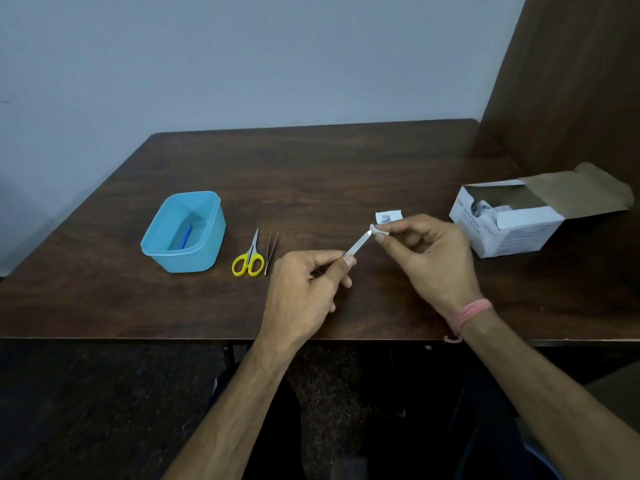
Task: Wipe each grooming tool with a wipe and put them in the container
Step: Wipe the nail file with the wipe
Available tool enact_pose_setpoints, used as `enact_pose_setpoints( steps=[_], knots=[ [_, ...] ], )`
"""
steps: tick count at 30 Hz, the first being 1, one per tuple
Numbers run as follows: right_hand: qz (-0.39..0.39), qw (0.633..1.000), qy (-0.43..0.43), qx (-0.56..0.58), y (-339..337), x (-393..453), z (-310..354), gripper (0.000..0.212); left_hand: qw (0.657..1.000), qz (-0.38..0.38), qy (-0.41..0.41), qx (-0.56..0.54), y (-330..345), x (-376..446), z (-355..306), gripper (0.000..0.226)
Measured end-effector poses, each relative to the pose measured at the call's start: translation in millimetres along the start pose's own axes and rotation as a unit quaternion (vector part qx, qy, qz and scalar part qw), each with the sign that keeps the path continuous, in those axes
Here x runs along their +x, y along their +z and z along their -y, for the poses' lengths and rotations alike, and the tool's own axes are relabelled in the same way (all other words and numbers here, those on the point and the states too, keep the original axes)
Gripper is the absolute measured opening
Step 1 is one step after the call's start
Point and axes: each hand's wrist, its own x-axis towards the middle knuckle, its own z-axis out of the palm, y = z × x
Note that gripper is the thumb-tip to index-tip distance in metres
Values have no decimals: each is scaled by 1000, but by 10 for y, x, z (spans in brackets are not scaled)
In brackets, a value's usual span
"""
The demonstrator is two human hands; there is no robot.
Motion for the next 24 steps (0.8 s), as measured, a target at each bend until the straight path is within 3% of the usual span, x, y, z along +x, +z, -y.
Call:
enact_pose_setpoints(
  steps=[3,9,14,19,24],
  knots=[
    [-1,993,-61,-101,28,-41,24,16,1000,10,1,7,-13,8,-10,15],
    [-16,975,-125,-184,72,-98,90,10,1000,22,-8,-1,-32,-3,-12,17],
    [-114,972,-95,-181,18,-61,84,12,1000,-12,-13,4,-4,4,-41,17],
    [22,957,-170,-233,101,-142,82,17,1000,15,-3,17,-28,0,-33,23],
    [-14,955,-161,-248,82,-100,37,14,999,28,2,15,-58,27,23,19]
  ],
)
